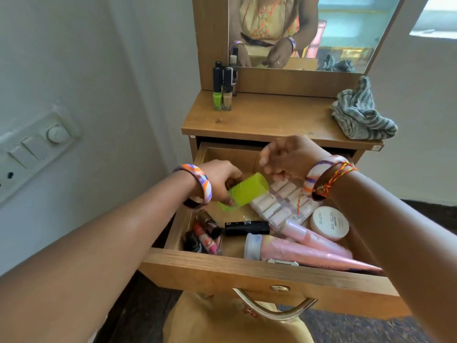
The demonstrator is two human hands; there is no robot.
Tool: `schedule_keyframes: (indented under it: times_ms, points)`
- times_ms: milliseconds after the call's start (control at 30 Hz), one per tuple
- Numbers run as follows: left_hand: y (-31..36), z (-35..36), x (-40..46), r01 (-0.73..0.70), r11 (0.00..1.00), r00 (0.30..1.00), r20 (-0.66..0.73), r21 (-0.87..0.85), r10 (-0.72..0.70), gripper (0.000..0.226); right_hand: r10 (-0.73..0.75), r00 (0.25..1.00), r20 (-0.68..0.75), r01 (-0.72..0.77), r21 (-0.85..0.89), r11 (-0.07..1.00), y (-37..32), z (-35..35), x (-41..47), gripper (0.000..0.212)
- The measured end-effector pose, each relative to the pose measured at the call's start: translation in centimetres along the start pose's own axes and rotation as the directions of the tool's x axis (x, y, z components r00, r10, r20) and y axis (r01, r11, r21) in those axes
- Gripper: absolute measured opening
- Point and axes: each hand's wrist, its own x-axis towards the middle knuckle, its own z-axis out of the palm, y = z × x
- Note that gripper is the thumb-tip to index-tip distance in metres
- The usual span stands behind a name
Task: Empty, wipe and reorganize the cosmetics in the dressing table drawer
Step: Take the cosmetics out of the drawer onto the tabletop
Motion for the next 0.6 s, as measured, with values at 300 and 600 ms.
schedule_keyframes:
  times_ms: [300,600]
  points:
    - [0.5,-5.6,0.2,-0.16,0.675,0.876,-0.419,-0.72,-0.239,0.042,-0.229,0.964,-0.134,0.259,0.277,0.925,-2.8,1.6,1.6,0.036]
    - [1.6,-7.0,6.3,0.006,0.847,0.738,-0.569,-0.532,-0.362,0.028,-0.259,0.861,-0.437,0.204,-0.169,0.964,-3.8,-0.1,7.7,0.042]
